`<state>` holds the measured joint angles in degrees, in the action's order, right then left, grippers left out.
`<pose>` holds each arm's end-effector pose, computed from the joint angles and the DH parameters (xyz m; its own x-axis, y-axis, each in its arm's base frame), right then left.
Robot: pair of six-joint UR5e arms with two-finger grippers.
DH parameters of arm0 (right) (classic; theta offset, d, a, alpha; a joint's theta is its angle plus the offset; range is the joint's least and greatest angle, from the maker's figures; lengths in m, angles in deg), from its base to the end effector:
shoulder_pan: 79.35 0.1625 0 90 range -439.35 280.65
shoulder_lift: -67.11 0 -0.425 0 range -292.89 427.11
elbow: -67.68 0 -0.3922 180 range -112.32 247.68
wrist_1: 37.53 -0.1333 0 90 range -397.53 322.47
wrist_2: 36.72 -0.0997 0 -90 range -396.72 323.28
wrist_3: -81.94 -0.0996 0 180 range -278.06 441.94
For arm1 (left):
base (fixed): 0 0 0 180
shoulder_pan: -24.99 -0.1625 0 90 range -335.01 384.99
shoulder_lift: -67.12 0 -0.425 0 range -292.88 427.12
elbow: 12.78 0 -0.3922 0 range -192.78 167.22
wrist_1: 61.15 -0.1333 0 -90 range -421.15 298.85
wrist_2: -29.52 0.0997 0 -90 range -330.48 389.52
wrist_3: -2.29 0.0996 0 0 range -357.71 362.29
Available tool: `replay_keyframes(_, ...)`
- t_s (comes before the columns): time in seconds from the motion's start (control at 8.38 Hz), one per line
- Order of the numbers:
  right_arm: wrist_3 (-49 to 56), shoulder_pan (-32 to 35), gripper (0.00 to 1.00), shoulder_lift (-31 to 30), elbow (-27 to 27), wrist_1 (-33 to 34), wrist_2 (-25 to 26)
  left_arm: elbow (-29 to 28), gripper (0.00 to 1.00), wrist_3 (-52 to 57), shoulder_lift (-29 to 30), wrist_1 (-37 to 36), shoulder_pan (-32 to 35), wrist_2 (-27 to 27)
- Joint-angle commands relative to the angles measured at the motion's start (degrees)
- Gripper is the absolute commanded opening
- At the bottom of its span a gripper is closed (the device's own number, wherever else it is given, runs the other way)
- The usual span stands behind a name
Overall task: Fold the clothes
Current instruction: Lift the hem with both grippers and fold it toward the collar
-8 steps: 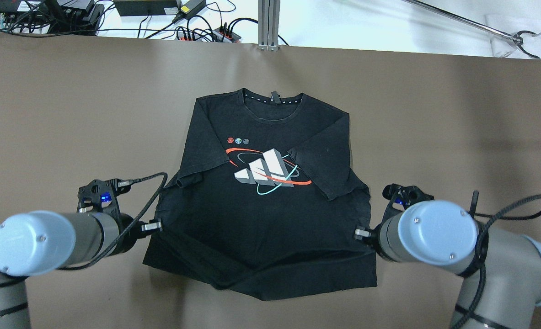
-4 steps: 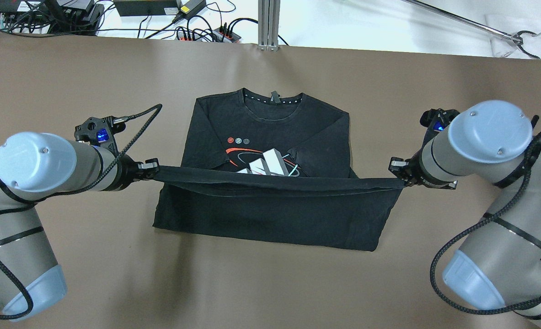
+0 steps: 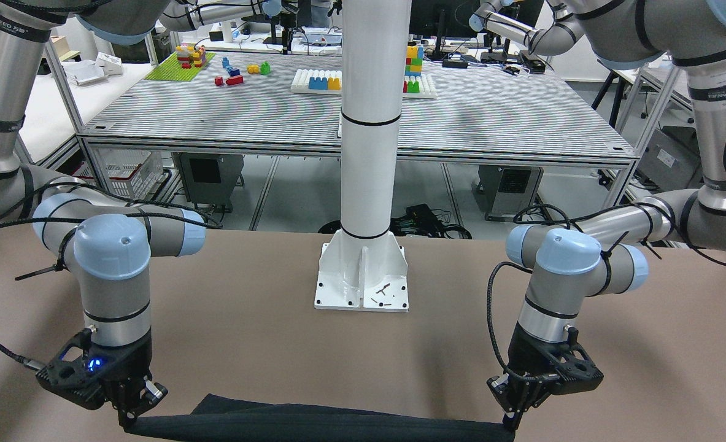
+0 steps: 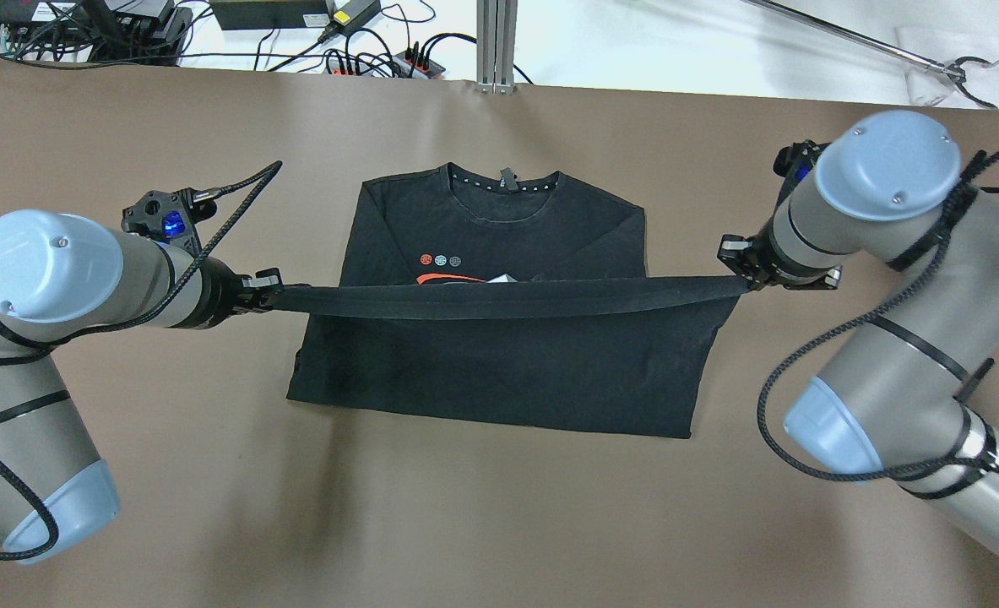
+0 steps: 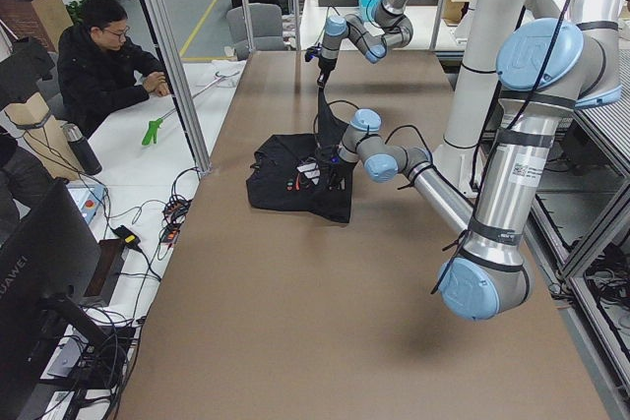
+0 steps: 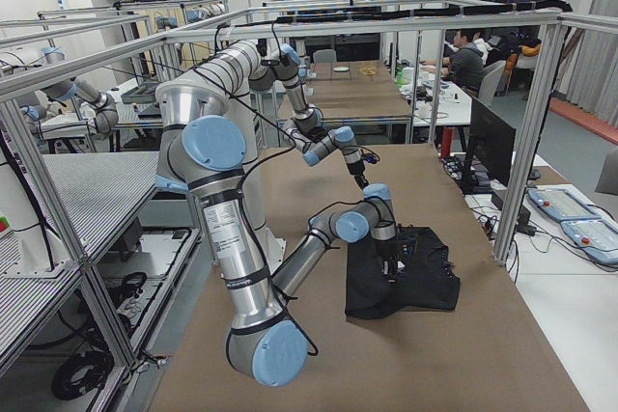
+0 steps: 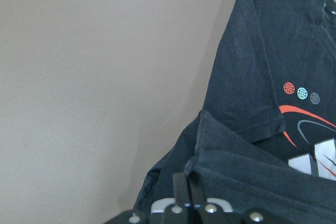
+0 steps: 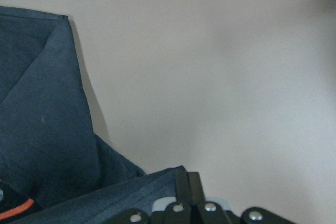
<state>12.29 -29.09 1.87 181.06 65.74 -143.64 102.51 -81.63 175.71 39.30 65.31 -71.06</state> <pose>-0.2880 -0.5096 0.2775 0.7106 0.3343 0.6191 -0.4076 0.9128 -0.0251 0.3494 -0.4474 0.2696 0.4974 -0.2856 -0.8192 0.4723 0.8812 -0.0204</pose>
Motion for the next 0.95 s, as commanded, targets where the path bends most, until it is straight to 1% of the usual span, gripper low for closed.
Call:
replay_keyframes(0.0, 0.4, 1.3, 0.00, 7.9, -14.0, -6.4, 0.3, -6.9, 0.00, 1.9, 5.4, 0.0, 2.1, -0.1)
replay_keyframes(0.12, 0.7, 2.4, 0.00, 10.5, -20.7, -11.0, 0.3, -12.7, 0.00, 2.1, 10.1, 0.3, 3.8, -0.1)
replay_keyframes(0.24, 2.6, 2.7, 0.00, 12.9, -26.7, -14.5, 0.4, -17.9, 0.00, 3.0, 13.3, 0.8, 5.4, -0.2)
replay_keyframes(0.36, 2.7, 3.4, 0.00, 14.4, -30.3, -16.7, 0.4, -21.7, 0.00, 5.8, 16.7, 0.8, 7.4, -0.4)
replay_keyframes(0.6, 2.6, 3.3, 0.00, 15.3, -33.8, -19.1, 1.6, -28.5, 0.00, 7.4, 20.3, 0.9, 8.3, -0.3)
replay_keyframes(0.72, 3.0, 3.3, 0.00, 15.2, -34.5, -19.4, 2.2, -32.8, 0.00, 7.4, 22.0, 3.1, 8.3, -0.2)
replay_keyframes(0.84, 3.1, 3.3, 0.00, 15.3, -35.6, -19.9, 2.8, -36.9, 0.00, 7.4, 22.2, 8.5, 8.4, -0.2)
